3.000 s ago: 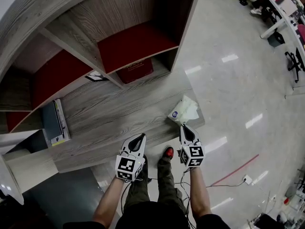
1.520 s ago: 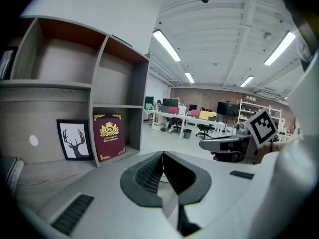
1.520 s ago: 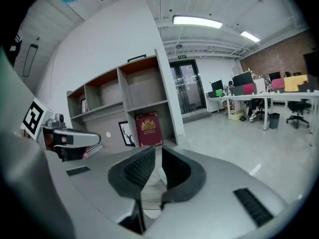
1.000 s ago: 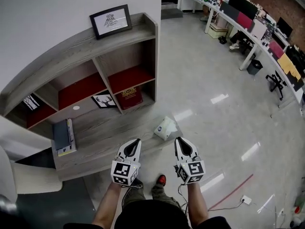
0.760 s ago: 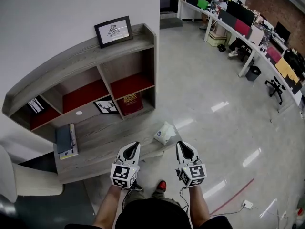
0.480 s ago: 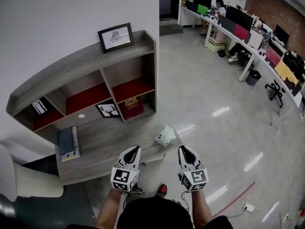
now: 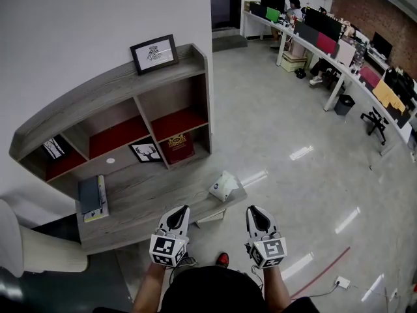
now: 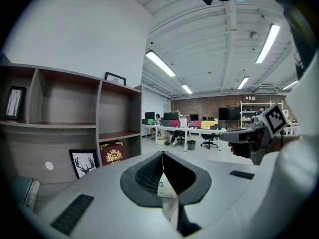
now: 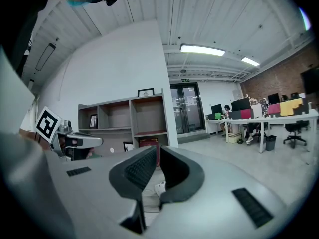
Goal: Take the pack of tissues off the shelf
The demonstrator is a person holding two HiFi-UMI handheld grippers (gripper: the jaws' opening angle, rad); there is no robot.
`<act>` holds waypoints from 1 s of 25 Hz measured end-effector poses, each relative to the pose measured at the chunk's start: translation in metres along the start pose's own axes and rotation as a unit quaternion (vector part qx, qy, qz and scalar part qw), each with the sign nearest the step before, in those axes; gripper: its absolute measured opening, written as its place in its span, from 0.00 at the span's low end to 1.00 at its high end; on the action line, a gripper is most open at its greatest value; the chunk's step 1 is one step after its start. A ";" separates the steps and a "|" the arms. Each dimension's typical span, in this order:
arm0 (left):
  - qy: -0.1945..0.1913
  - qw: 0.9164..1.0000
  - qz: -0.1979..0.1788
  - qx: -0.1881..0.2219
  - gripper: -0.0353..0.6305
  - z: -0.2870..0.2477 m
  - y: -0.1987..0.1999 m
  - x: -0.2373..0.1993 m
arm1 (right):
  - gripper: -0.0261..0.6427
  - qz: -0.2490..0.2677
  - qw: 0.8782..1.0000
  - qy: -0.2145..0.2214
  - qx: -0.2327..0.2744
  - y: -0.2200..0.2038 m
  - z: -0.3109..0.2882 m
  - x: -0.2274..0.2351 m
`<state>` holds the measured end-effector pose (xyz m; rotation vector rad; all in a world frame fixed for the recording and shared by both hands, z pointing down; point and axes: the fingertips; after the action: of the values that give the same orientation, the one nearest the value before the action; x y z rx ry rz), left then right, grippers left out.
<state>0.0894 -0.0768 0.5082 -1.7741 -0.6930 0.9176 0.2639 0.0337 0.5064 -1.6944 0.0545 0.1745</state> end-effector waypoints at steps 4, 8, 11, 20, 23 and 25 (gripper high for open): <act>-0.002 1.000 0.000 -0.001 0.06 -0.002 -0.001 0.002 | 0.11 0.004 1.000 0.001 -0.001 -0.002 0.001 0.001; -0.006 1.000 -0.001 0.001 0.06 -0.004 0.001 0.004 | 0.11 0.004 1.000 0.002 0.000 -0.002 0.001 0.000; -0.008 1.000 -0.004 0.002 0.06 -0.006 0.002 0.005 | 0.11 0.006 1.000 0.000 -0.002 -0.003 0.000 -0.001; -0.007 1.000 -0.003 -0.004 0.06 -0.007 -0.001 0.002 | 0.11 0.005 1.000 0.000 -0.005 -0.004 -0.002 -0.002; -0.006 1.000 -0.002 -0.005 0.06 -0.006 -0.001 0.001 | 0.11 0.005 1.000 0.000 -0.005 -0.004 -0.003 -0.003; -0.006 1.000 -0.001 -0.005 0.06 -0.006 -0.001 0.001 | 0.11 0.005 1.000 0.000 -0.004 -0.004 -0.003 -0.002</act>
<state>0.0947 -0.0784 0.5103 -1.7768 -0.7076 0.9254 0.2625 0.0313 0.5108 -1.7031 0.0624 0.1833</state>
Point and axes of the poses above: the fingertips, and each gripper's own axes: z backward along the fingers, x to its right, y out of its top, and after that the axes turned 14 degrees about z, right-handed
